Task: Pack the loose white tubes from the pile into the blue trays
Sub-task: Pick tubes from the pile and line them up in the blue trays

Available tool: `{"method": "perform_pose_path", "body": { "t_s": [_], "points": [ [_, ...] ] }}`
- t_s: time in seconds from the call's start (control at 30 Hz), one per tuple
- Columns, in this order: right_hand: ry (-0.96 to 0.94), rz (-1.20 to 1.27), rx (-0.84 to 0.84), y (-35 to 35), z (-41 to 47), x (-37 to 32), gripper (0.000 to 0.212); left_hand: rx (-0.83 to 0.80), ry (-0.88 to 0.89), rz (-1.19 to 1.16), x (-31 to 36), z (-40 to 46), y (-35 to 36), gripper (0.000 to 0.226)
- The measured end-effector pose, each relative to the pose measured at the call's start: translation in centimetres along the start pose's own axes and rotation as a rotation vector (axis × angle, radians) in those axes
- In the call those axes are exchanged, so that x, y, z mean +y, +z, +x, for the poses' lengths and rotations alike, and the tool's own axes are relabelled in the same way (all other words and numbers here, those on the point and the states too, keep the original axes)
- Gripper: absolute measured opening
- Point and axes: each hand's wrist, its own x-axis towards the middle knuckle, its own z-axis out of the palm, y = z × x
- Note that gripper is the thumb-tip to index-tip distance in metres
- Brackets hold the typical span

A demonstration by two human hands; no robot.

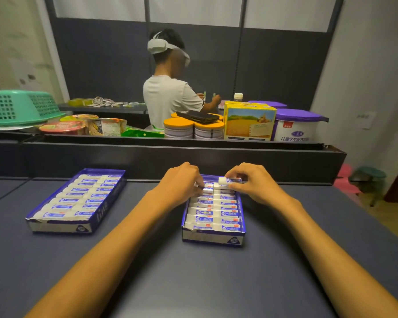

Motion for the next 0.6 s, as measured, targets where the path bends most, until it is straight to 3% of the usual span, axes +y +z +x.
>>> {"method": "perform_pose_path", "body": {
  "t_s": [0.2, 0.4, 0.6],
  "points": [
    [-0.015, -0.085, -0.044, 0.2, 0.2, -1.2, 0.03, -0.008, 0.046, 0.086, 0.2, -0.2, -0.2, 0.034],
    [0.003, -0.19, -0.144, 0.6, 0.3, -1.6, 0.036, 0.012, 0.03, 0.019, -0.1, -0.4, -0.1, 0.04],
    [-0.023, -0.26, -0.134, 0.6, 0.4, -1.6, 0.039, 0.003, 0.028, -0.023, -0.3, -0.2, 0.1, 0.03]
  ]
}}
